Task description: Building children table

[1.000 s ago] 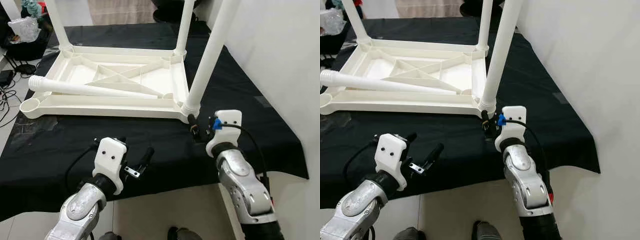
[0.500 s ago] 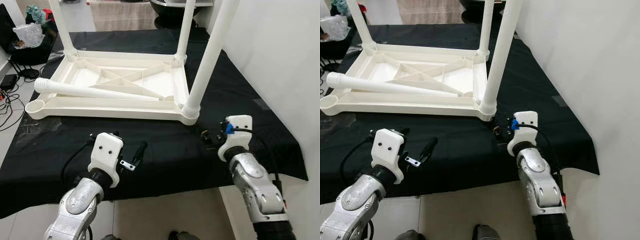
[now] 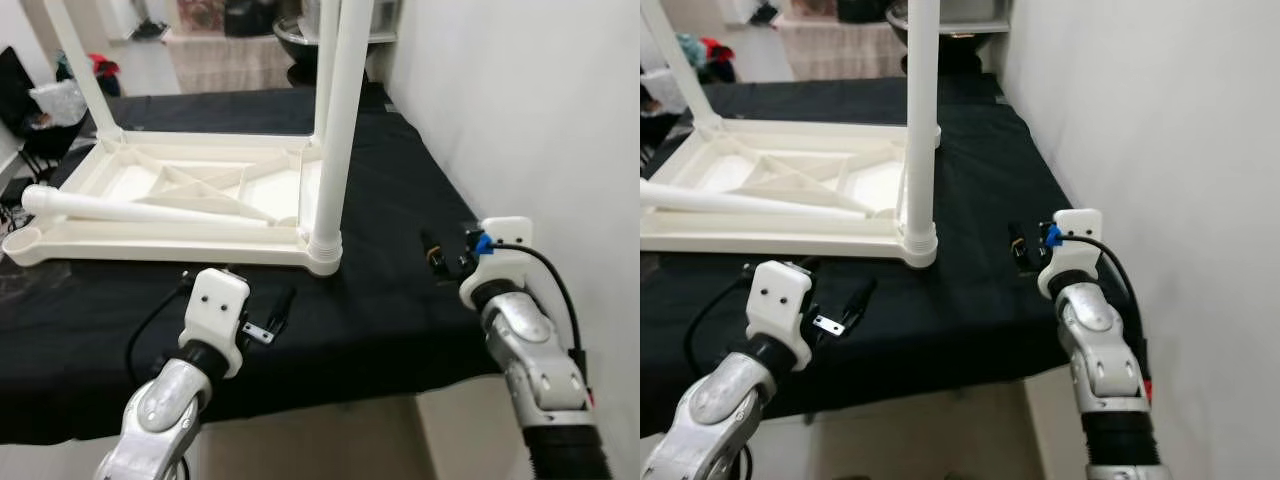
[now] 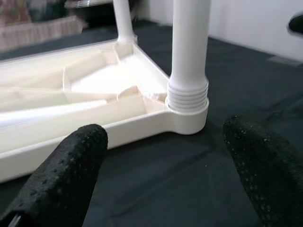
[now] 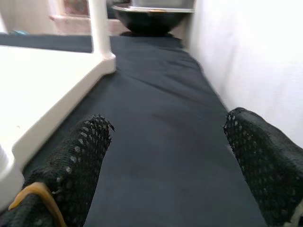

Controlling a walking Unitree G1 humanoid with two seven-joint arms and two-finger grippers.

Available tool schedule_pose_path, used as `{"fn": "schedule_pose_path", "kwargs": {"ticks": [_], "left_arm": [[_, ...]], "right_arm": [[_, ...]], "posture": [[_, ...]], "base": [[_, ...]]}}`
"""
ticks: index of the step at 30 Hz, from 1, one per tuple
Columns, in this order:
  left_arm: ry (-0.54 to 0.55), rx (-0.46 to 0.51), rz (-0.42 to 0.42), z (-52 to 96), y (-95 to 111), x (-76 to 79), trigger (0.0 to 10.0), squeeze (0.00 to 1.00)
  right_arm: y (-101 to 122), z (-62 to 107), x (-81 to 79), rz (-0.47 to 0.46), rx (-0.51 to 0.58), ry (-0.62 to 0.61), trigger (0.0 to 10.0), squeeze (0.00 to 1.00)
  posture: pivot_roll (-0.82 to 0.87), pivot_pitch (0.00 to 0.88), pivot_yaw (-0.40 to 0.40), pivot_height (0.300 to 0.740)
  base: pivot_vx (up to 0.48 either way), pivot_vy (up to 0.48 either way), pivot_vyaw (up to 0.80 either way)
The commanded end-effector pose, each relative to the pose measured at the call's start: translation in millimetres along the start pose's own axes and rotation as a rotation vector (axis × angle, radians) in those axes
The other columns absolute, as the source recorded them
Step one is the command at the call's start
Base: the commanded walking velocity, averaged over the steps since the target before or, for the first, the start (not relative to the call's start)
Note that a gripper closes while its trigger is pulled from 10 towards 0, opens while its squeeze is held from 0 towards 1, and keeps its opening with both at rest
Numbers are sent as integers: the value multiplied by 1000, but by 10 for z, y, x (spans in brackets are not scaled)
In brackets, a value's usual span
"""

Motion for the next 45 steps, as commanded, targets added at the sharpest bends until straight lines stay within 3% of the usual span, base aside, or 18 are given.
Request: {"fn": "schedule_pose_path", "kwargs": {"ticks": [1, 9, 13, 18, 24, 35, 40, 45], "left_arm": [[-2, 0, -4, -4, -7, 7, 10000, 0], [-5, 1, -5, 10, -15, 31, 10000, 0], [1, 2, -3, 20, -16, 36, 10000, 0], [2, 1, 1, 30, -22, 47, 10000, 0], [3, 1, 3, 32, -19, 43, 10000, 0], [2, 1, 2, 30, -18, 49, 10000, 0], [0, 2, 3, 31, -10, 49, 10000, 0], [0, 1, 3, 39, -11, 44, 10000, 0]], "right_arm": [[-52, 15, 35, -7, -14, -3, 10000, 0], [-48, -1, -25, 3, -7, 47, 10000, 0], [-54, 13, -130, 10, -1, 117, 10000, 0], [-55, 19, -204, 18, 10, 160, 10000, 0], [8, -112, 9, -14, 4, 52, 10000, 0], [45, -154, 84, -11, 20, 60, 10000, 0], [-93, -150, 44, -72, -29, 168, 10000, 0], [-87, -183, 72, -50, -36, 248, 10000, 0]], "posture": [[60, 85, -52, 740], [60, 83, -55, 740], [60, 82, -57, 740], [62, 76, -61, 740], [64, 86, -63, 740], [65, 92, -60, 740], [69, 97, -60, 740], [73, 101, -58, 740]], "base": [[0, 0, 0], [0, 0, 0], [0, 0, 0], [0, 0, 779], [0, 0, 278], [0, 0, 0], [0, 0, 0], [0, 0, 0]]}}
Point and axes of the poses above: a point about 5 cm out from each wrist's last joint towards the gripper, its own z axis pointing back from the gripper into the wrist, its own y axis along the axis of the wrist's last joint, x = y × z, the point moved 4 cm from there along -z, pointing out of the wrist towards the gripper, and after that the axes turned 3 degrees about z, right-handed, at the moved point
